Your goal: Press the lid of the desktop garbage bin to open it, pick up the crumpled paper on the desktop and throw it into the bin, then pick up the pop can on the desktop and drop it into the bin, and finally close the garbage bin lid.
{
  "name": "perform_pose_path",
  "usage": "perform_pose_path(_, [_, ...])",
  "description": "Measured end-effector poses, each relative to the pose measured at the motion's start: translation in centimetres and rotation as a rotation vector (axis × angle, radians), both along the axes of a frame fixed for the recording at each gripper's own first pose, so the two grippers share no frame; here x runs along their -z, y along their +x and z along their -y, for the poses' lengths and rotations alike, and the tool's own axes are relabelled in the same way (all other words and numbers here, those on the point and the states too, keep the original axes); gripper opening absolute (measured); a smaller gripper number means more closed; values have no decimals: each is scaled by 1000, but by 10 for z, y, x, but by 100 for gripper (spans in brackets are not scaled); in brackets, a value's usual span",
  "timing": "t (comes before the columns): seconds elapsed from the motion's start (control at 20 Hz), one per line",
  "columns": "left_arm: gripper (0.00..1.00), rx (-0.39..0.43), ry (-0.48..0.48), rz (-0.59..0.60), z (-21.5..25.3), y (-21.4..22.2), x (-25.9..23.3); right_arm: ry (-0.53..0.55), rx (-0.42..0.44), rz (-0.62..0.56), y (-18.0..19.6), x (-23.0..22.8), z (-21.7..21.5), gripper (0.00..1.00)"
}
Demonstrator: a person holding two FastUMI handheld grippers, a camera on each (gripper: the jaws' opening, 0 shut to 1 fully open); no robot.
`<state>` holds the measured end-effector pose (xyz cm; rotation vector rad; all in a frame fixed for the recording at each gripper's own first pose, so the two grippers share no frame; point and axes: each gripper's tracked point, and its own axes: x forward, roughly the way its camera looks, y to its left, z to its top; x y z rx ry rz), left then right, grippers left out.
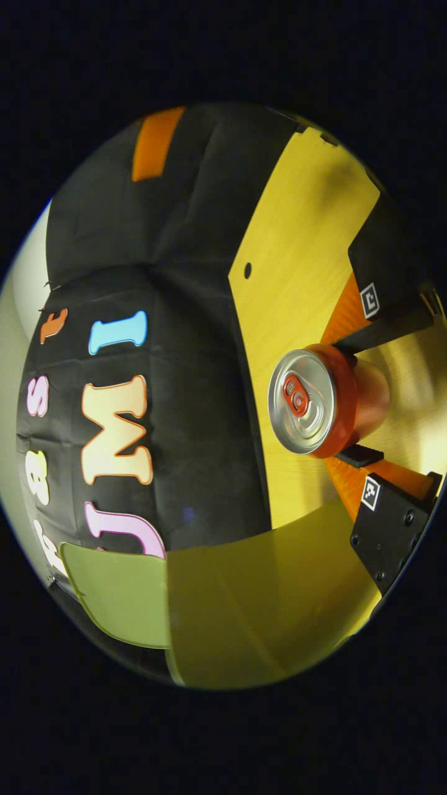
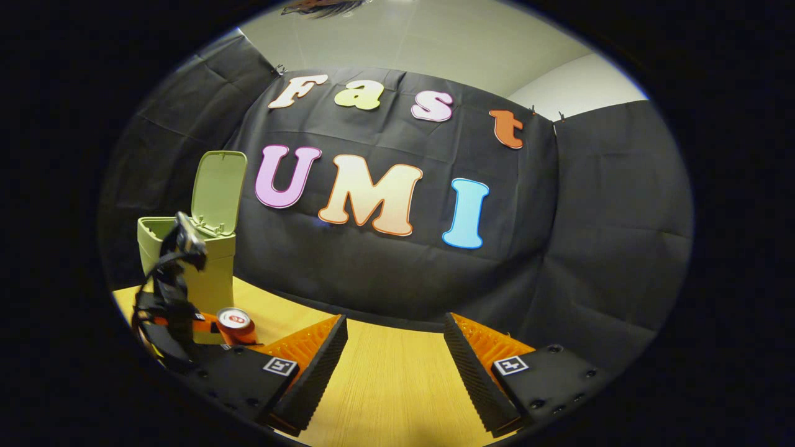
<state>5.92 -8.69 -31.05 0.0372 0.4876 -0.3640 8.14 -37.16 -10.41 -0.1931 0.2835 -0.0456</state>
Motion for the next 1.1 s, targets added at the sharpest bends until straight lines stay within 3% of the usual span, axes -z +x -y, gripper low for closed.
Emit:
perform_pose_path(0.2, [76,39,6,65,1,3,-58,-22,23,16,1,-14,5,98])
perform_pose_path(0.45, [76,28,-72,100,-6,4,-128,19,44,37,-5,-36,4,98])
perform_pose_path(0.65, [75,-15,-88,147,-30,12,-174,10,60,54,-4,-48,5,98])
perform_pose_path(0.85, [75,-75,-31,234,-74,30,-201,23,82,58,-4,-49,5,98])
perform_pose_path(1.1, [75,-203,19,240,-141,47,-185,24,109,58,-7,-50,-2,98])
